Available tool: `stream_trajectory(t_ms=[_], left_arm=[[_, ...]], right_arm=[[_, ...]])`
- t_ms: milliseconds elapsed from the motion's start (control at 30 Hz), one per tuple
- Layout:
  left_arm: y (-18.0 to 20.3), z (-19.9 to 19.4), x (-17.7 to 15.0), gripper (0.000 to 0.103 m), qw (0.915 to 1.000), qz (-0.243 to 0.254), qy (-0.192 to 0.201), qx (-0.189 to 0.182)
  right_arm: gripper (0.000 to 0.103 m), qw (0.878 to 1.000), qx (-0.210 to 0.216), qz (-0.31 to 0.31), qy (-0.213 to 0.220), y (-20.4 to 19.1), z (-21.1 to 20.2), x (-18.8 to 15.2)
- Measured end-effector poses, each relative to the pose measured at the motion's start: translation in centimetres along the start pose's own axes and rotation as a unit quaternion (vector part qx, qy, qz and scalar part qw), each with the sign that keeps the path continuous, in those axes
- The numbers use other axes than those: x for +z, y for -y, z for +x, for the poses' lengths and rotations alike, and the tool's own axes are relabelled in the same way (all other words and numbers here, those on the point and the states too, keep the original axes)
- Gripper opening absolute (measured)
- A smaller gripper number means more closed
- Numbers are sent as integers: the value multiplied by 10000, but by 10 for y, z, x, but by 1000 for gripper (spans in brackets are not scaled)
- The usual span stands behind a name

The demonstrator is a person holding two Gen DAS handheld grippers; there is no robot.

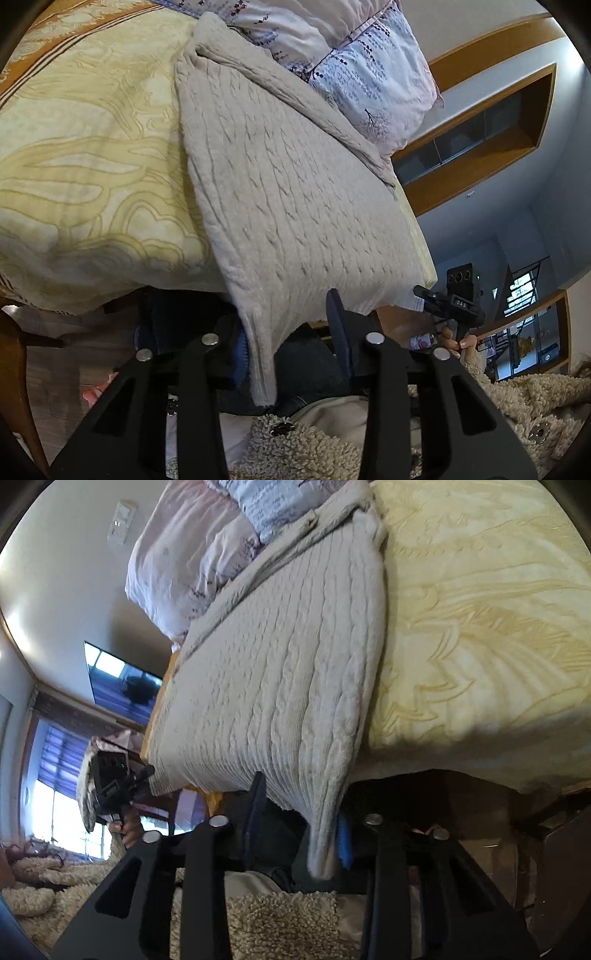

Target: Fold small clothes

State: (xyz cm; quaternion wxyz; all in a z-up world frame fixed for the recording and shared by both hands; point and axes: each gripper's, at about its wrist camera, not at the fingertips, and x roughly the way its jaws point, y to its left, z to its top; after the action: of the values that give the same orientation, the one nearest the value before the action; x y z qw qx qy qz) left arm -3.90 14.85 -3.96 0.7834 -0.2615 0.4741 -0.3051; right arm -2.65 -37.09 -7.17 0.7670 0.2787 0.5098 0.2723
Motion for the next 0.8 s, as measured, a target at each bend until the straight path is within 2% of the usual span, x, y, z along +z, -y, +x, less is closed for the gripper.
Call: stream_trajectory(t_ms=[33,133,233,433,533,633,800], left_arm=[[-1,2,0,24,10000,-46,-29,-62],[-2,2,0,9,9998,-108,-35,-142],[3,-3,-1,7,9999,20,-11,-115],[16,-24,21,6,9990,319,324,22],[21,-38,43,6,9976,399,531,175],[29,-43,70,6,9949,507,765,411],[40,-44,107,6,9881,687,1079,855]], right_arm=[[19,10000,17,-63,-39,-2,2,0],[11,9991,110,-401,2,-15,-1,-2],[9,9970,170,-739,147,-29,-9,1],[8,9882,145,-1206,938,-54,-39,20],[8,9795,-62,-1369,1478,-66,-50,34],[8,9639,-555,-1666,2001,-80,-55,47],[8,9419,-1211,-2011,2402,-96,-48,73]])
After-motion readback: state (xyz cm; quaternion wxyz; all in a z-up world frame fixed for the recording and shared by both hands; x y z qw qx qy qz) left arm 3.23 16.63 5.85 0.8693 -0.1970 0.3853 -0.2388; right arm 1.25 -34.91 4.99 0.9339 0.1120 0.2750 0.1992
